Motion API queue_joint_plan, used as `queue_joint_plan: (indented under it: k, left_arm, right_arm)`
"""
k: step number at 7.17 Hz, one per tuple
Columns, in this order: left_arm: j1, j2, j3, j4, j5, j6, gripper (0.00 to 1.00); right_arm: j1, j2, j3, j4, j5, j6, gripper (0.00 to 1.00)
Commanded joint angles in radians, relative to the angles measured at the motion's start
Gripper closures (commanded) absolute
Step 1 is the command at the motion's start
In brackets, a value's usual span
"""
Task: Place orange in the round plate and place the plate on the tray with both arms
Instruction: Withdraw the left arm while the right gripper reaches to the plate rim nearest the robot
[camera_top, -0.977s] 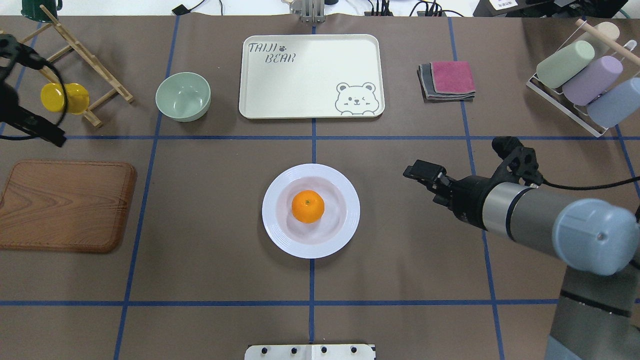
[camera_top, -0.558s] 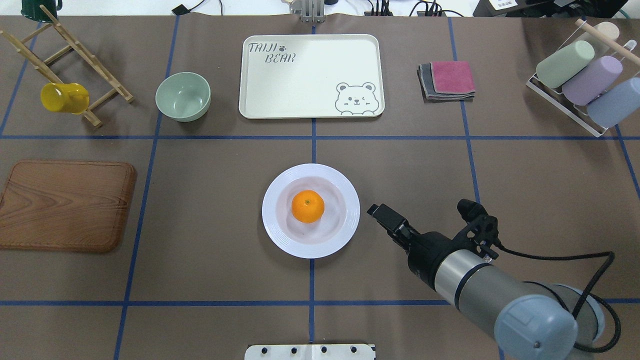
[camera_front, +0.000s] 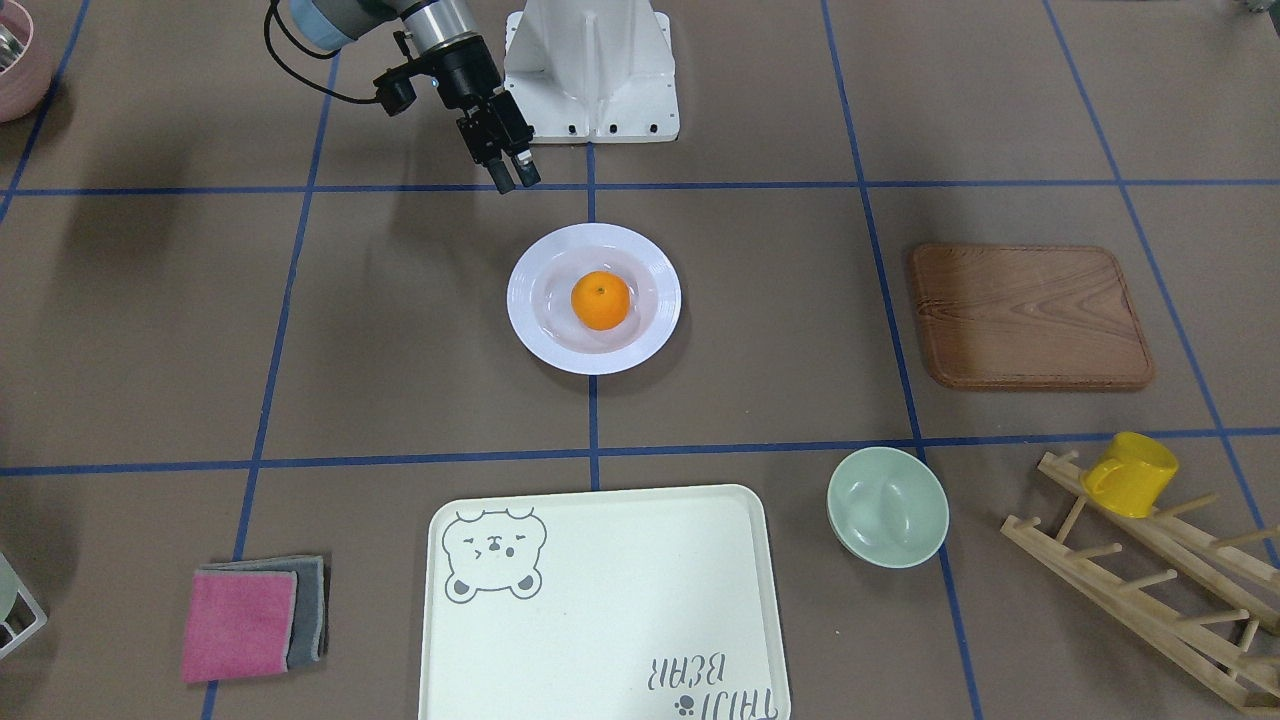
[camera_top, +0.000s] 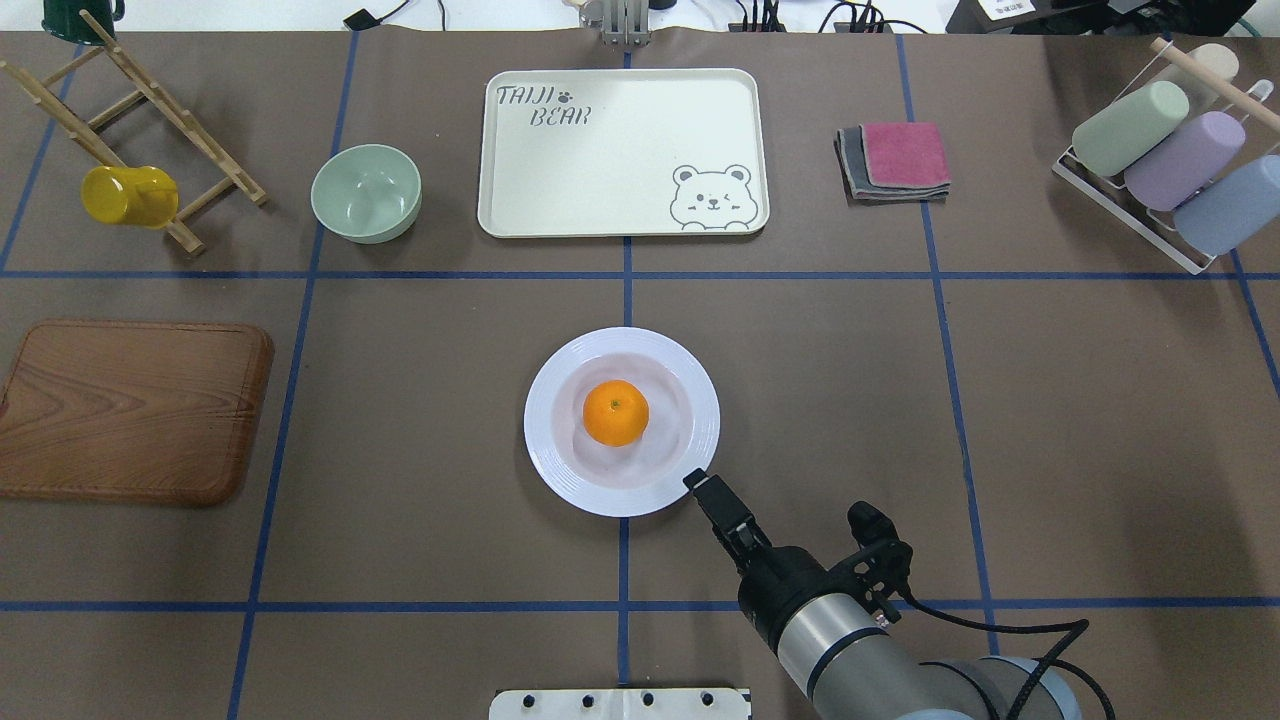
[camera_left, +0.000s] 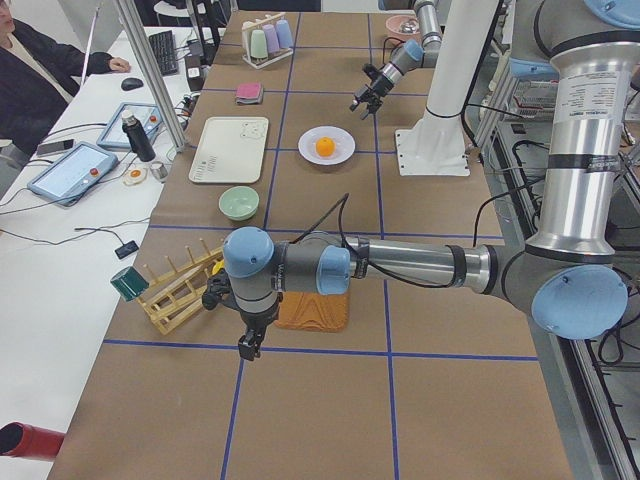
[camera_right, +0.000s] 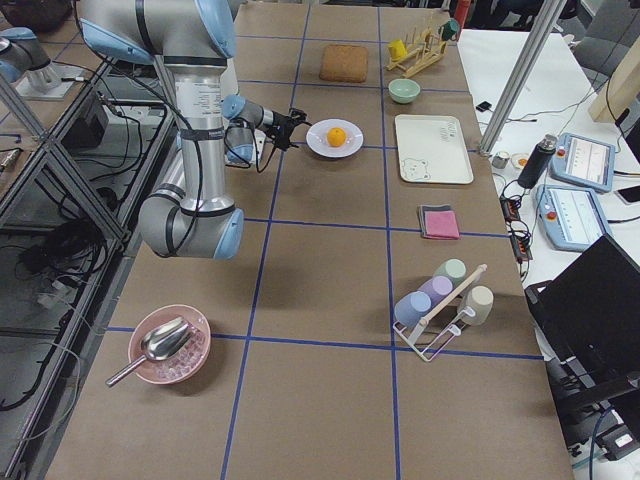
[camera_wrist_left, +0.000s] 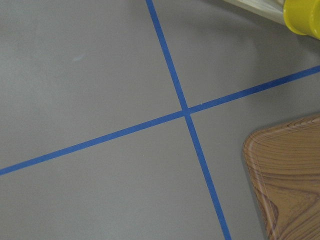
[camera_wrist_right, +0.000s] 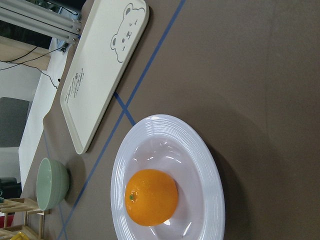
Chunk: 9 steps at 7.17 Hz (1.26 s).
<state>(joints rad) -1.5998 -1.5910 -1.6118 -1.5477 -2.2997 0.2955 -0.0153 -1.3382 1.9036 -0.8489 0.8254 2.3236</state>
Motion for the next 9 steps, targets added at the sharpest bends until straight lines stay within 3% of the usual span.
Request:
queue_joint_plan:
  k: [1, 2, 5, 6, 7, 8, 9]
  left_arm:
    - [-0.003, 0.023, -0.002, -0.003, -0.003, 0.005, 0.01]
    - [-0.003, 0.025, -0.002, -0.003, -0.003, 0.005, 0.01]
    - [-0.005, 0.034, -0.003, -0.005, -0.003, 0.008, 0.01]
    - [-0.005, 0.035, -0.008, -0.005, -0.003, 0.008, 0.01]
    - [-0.005, 0.036, -0.013, -0.005, -0.003, 0.008, 0.01]
    - [-0.005, 0.049, -0.028, -0.005, -0.003, 0.007, 0.01]
    - [-0.005, 0.052, -0.036, -0.005, -0.003, 0.005, 0.01]
  right_arm:
    - [0.032, 0.057, -0.101, -0.001, 0.006, 0.034, 0.0]
    - [0.063, 0.112, -0.172, -0.004, 0.015, 0.033, 0.0]
    - [0.107, 0.177, -0.24, -0.006, 0.058, 0.036, 0.04]
    - [0.115, 0.194, -0.26, -0.006, 0.063, 0.036, 0.09]
    - [0.12, 0.197, -0.27, -0.006, 0.066, 0.048, 0.22]
    - [0.118, 0.197, -0.279, -0.004, 0.067, 0.071, 0.48]
    - [0.117, 0.195, -0.282, -0.006, 0.066, 0.083, 0.99]
